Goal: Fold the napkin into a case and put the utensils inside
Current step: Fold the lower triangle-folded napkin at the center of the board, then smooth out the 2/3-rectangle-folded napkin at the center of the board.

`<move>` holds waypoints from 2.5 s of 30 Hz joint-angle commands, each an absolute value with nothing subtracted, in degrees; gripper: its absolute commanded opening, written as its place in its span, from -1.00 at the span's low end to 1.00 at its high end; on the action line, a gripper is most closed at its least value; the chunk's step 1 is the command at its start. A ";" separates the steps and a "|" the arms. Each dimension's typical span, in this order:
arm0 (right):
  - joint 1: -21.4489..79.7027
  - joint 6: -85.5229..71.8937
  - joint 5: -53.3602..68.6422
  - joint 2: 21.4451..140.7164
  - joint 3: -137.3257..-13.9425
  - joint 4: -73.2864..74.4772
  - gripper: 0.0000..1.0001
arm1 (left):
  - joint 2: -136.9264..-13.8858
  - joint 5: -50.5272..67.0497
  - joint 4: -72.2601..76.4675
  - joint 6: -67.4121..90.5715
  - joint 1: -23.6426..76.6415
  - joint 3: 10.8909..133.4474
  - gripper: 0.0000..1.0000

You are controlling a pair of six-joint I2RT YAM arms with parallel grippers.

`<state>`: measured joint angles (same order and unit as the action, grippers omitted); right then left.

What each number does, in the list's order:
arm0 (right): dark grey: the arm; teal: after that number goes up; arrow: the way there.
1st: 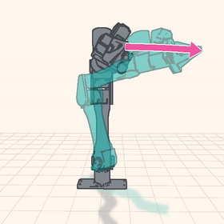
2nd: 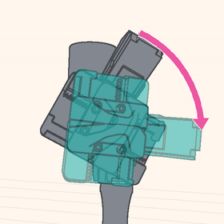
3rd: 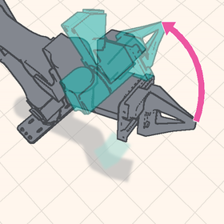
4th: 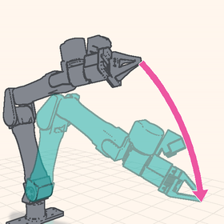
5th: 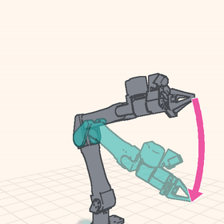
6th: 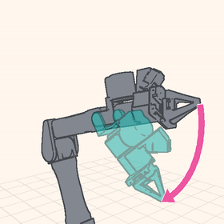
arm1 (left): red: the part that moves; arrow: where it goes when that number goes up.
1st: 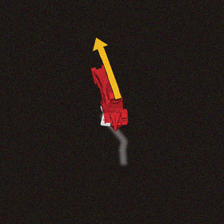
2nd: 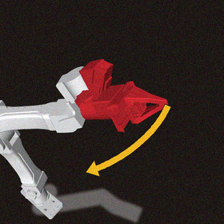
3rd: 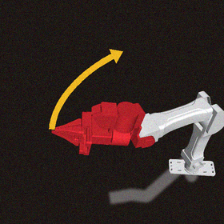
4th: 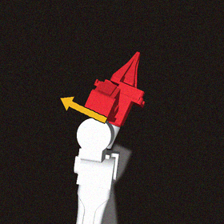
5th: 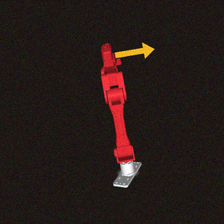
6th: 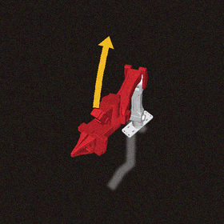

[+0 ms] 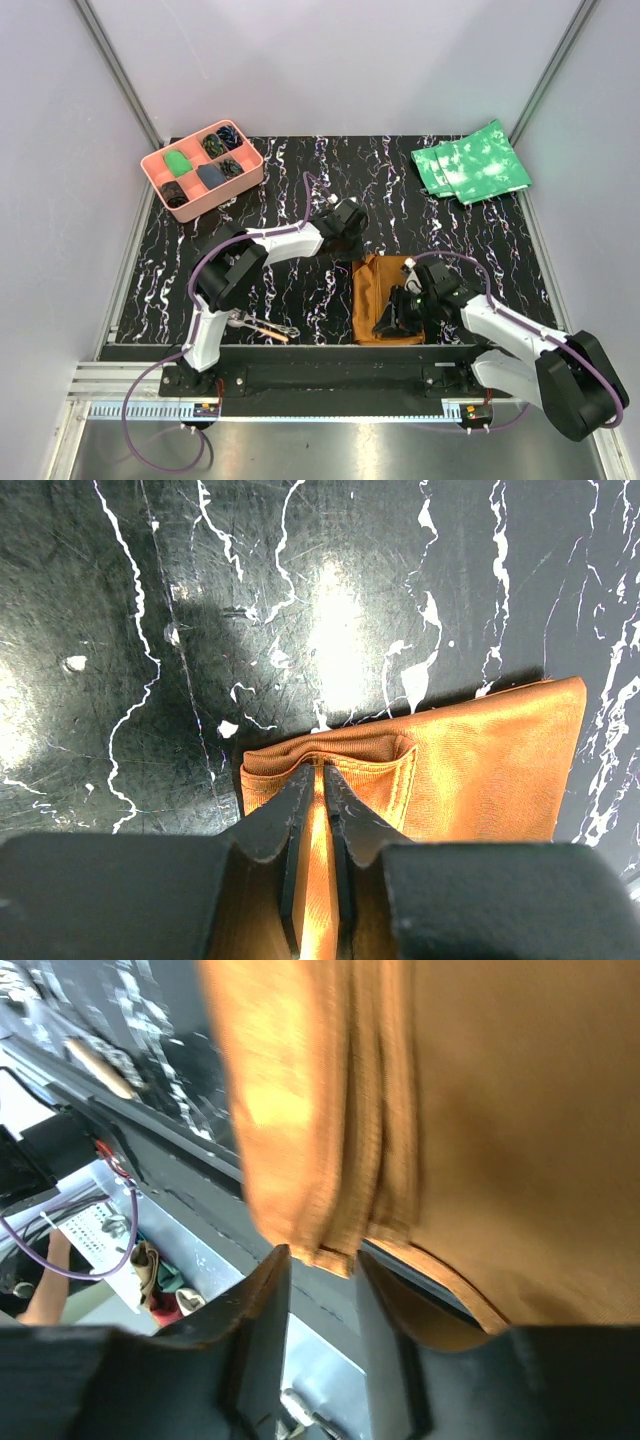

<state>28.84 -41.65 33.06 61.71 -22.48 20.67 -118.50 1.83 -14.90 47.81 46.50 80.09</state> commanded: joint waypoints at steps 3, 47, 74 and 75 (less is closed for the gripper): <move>29.71 -46.23 34.01 60.21 -20.13 17.05 -0.40 | -117.69 2.63 -16.26 47.99 46.67 78.75 -0.71; 32.25 -50.10 34.54 67.32 -18.54 6.95 -0.38 | -117.42 2.64 -16.08 48.16 46.58 78.66 -0.74; 32.17 -45.70 25.58 65.39 -19.68 17.31 -0.99 | -117.60 2.55 -16.52 47.55 46.67 79.01 -0.74; 32.25 -45.79 25.49 66.17 -19.86 17.31 -0.99 | -117.60 2.55 -16.70 47.46 46.58 79.19 -0.74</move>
<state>31.83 -47.40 27.68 64.23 -18.33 16.19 -118.30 2.07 -14.55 48.05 46.52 79.64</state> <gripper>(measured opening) 0.011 0.129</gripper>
